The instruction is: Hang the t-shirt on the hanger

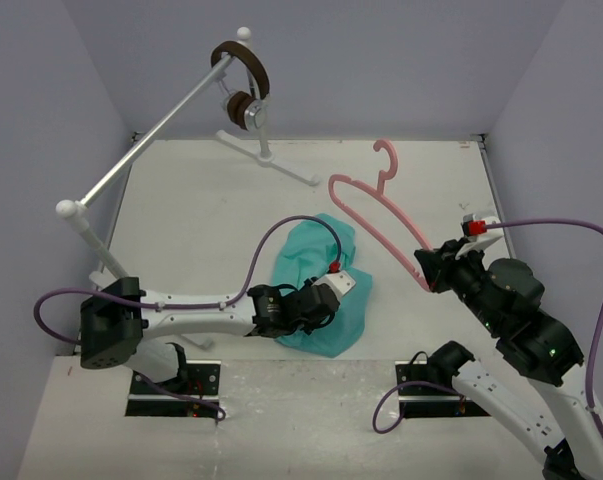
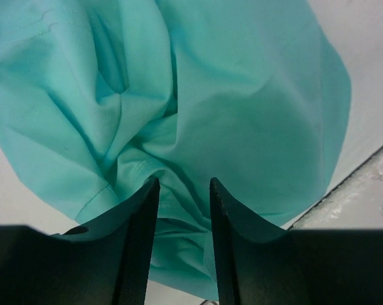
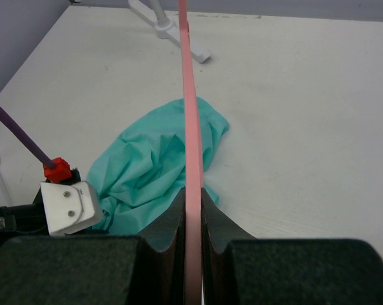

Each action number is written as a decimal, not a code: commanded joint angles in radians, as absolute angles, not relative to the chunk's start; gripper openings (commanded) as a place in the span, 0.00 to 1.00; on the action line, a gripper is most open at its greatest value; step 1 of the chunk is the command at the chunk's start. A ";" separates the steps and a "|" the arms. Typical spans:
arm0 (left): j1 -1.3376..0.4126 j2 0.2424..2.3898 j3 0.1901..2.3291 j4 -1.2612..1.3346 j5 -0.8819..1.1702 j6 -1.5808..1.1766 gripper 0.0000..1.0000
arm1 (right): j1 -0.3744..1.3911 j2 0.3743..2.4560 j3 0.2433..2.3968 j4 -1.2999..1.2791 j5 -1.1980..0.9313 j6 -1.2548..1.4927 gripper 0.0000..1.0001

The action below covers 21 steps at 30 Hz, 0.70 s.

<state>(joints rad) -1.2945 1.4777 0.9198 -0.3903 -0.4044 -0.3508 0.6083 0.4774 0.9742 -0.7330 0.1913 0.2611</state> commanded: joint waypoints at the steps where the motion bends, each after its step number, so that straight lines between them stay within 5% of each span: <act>1: -1.296 1.482 0.918 -0.398 -0.527 -0.345 0.40 | 0.609 0.472 0.972 -0.683 0.181 0.247 0.00; 21: -1.243 1.529 0.848 -0.359 -0.570 -0.349 0.37 | 0.609 0.500 0.969 -0.671 0.148 0.252 0.00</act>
<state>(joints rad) -1.2616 1.5322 0.8625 -0.4027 -0.5333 -0.3477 0.6083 0.4809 0.9726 -0.7326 0.1700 0.2611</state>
